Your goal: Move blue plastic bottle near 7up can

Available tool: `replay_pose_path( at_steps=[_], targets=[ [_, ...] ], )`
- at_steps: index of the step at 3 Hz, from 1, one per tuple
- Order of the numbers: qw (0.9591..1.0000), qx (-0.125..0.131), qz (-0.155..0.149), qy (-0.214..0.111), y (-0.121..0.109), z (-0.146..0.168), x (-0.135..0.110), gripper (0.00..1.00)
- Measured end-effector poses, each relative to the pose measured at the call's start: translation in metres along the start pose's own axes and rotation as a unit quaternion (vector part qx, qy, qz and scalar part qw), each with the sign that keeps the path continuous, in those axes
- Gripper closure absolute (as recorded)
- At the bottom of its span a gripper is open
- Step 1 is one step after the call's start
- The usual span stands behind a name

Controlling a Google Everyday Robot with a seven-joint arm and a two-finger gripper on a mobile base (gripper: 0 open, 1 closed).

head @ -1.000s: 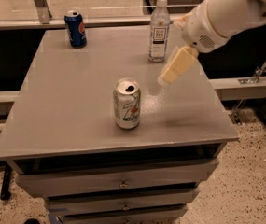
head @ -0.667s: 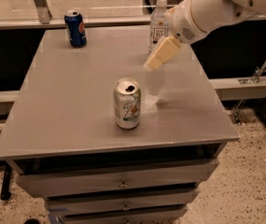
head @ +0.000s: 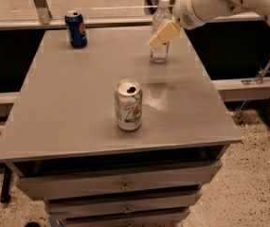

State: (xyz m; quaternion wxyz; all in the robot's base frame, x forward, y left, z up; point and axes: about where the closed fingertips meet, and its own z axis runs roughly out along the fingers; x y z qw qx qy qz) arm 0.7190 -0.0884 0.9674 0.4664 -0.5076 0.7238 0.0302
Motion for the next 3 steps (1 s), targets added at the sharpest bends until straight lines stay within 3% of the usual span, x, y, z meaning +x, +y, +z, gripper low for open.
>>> replay_pose_path(
  at_steps=[1, 2, 3],
  targets=[
    [0.9996, 0.026, 0.014, -0.003, -0.026, 0.002, 0.009, 0.00],
    [0.9983, 0.027, 0.048, -0.019, -0.035, 0.010, 0.015, 0.00],
    [0.9937, 0.011, 0.098, -0.053, -0.037, 0.025, 0.018, 0.00]
  ],
)
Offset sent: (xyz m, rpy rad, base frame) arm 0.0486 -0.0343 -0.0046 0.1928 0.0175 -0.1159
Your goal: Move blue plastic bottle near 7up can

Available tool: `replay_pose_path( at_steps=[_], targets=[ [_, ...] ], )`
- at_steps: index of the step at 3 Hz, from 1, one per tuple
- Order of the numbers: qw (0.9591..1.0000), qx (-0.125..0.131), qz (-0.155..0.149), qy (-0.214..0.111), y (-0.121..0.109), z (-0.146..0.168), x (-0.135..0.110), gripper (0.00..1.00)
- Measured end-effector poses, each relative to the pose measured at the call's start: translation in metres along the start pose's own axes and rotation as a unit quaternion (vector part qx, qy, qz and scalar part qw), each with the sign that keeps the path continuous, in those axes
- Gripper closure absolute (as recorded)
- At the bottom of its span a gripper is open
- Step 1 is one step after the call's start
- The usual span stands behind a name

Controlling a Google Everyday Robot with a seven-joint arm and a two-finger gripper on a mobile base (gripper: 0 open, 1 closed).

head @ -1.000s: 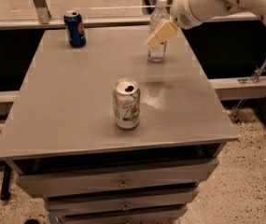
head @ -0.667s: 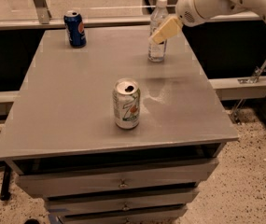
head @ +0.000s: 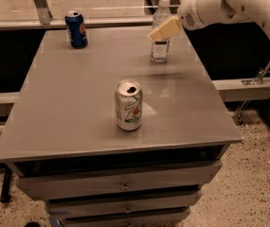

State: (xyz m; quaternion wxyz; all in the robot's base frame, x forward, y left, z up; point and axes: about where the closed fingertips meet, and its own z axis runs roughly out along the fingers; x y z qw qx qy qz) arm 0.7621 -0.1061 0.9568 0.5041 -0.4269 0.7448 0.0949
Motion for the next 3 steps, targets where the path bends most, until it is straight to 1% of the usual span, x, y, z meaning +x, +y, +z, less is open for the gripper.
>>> replay_pose_path(
  at_steps=[1, 2, 3],
  targets=[
    [0.9975, -0.029, 0.057, -0.030, 0.004, 0.015, 0.006, 0.00],
    [0.9933, -0.058, 0.085, -0.053, 0.012, 0.024, 0.010, 0.18],
    [0.9895, -0.083, 0.095, -0.070, 0.019, 0.020, 0.011, 0.41]
  ],
)
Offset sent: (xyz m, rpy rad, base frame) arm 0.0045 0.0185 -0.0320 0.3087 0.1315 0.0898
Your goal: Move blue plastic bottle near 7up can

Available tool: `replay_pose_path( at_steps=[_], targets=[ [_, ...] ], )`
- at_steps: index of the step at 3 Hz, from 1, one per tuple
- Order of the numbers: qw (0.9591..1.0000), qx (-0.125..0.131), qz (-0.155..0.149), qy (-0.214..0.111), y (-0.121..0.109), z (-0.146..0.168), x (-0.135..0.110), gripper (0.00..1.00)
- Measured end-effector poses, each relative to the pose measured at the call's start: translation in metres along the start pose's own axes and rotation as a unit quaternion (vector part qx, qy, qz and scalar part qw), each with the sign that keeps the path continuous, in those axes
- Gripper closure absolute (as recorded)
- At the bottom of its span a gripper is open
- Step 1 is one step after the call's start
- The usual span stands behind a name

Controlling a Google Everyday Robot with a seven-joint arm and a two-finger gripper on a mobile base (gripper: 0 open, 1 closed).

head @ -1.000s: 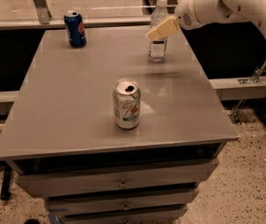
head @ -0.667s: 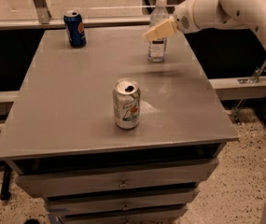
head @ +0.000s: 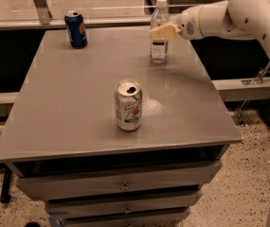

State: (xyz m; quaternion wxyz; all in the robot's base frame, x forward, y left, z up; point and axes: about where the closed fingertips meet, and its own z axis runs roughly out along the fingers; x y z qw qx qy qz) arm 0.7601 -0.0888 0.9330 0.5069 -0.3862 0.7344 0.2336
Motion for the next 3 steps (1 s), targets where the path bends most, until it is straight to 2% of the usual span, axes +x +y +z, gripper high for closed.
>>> replay_pose_path(
  at_steps=[1, 2, 3],
  targets=[
    [0.9995, -0.032, 0.000, -0.008, 0.014, -0.016, 0.002, 0.64],
    [0.9979, -0.064, 0.000, -0.011, 0.034, -0.046, 0.003, 0.87],
    [0.9952, -0.098, 0.007, -0.006, 0.057, -0.085, 0.011, 1.00]
  ],
)
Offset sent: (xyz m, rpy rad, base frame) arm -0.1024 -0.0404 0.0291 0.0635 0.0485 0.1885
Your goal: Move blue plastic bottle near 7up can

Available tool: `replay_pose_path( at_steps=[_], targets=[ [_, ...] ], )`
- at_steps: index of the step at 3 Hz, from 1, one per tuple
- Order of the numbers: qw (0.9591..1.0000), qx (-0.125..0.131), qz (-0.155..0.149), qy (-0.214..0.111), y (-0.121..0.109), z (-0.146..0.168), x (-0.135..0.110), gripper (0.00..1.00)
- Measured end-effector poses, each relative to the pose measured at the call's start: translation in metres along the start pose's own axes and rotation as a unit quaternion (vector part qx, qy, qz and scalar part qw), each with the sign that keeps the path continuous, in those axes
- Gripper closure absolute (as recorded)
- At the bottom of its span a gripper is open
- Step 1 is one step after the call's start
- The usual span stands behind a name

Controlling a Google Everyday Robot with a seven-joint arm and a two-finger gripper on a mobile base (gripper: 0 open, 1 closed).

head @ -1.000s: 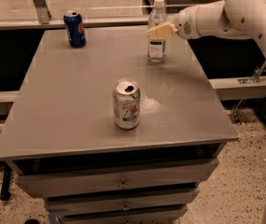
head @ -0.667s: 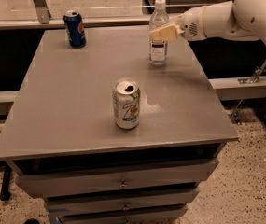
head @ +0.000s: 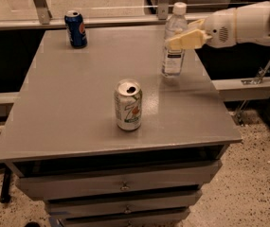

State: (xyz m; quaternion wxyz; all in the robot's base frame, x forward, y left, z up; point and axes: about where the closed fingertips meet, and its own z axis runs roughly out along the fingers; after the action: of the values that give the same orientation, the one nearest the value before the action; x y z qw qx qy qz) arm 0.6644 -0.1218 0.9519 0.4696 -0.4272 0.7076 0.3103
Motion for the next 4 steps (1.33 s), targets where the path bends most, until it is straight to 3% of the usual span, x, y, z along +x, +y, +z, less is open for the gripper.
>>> replay_pose_path(
  at_steps=[2, 3, 4],
  targets=[
    [0.9972, -0.072, 0.021, 0.009, 0.079, -0.059, 0.021, 1.00],
    [0.9925, -0.120, 0.022, -0.002, 0.135, -0.065, 0.035, 1.00],
    [0.9906, -0.136, 0.016, -0.007, 0.155, -0.062, 0.039, 1.00]
  ],
)
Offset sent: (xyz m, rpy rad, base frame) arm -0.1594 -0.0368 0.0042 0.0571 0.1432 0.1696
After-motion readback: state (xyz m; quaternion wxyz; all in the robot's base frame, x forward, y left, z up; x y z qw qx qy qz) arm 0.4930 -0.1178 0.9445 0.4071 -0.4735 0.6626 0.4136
